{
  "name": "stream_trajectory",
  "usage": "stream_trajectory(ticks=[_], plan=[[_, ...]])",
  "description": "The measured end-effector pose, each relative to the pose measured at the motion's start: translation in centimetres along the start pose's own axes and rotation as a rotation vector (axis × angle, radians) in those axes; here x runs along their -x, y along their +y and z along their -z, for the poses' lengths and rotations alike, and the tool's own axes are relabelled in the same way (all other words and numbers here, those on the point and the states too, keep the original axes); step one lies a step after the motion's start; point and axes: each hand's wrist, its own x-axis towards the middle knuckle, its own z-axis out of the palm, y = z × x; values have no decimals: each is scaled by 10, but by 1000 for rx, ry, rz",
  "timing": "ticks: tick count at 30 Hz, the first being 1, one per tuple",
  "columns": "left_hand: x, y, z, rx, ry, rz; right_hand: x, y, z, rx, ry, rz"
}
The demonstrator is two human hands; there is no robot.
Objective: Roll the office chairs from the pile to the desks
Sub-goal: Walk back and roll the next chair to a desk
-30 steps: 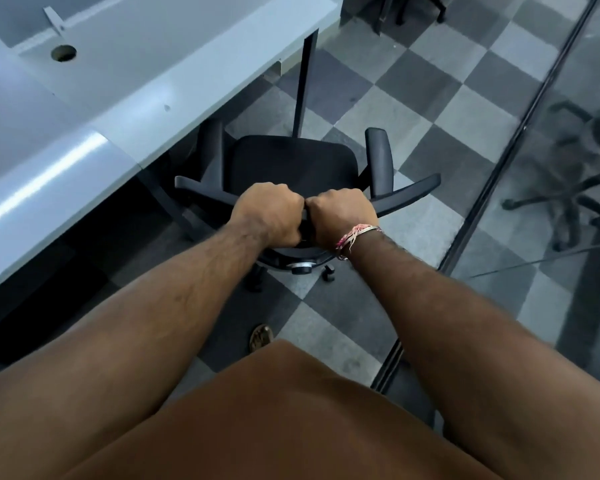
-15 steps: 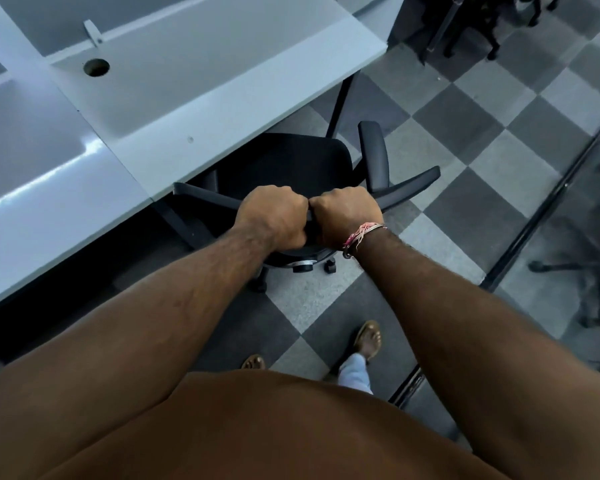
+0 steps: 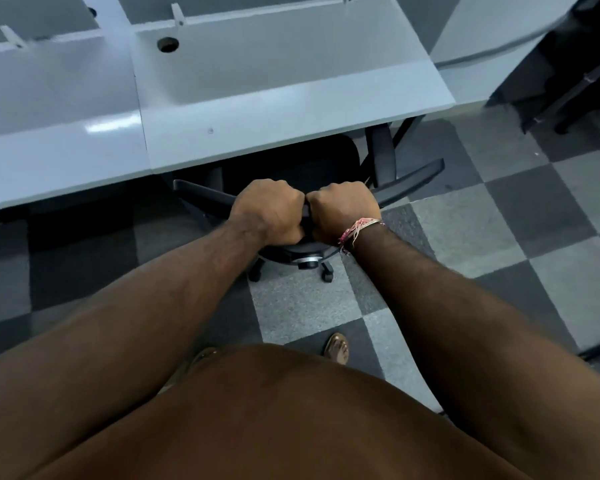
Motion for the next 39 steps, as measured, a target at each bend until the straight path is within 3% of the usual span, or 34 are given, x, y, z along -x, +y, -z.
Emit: stream_trajectory(ticks=[6,13,28,34,39], plan=[[-21,60,12,42,-20,107,19,61,-13,-19,30,153],[-49,70,18,50,-18,163,2,97,-21,-38,39,237],[-138,-20,25,125,-80,218,-116,127,-7,-62,85,279],[-147,-24,25,148,-83,168,-123,134,-15,-74,202,278],[-141,-31,21,156,-63,159,-124,128,-14,-70,193,293]])
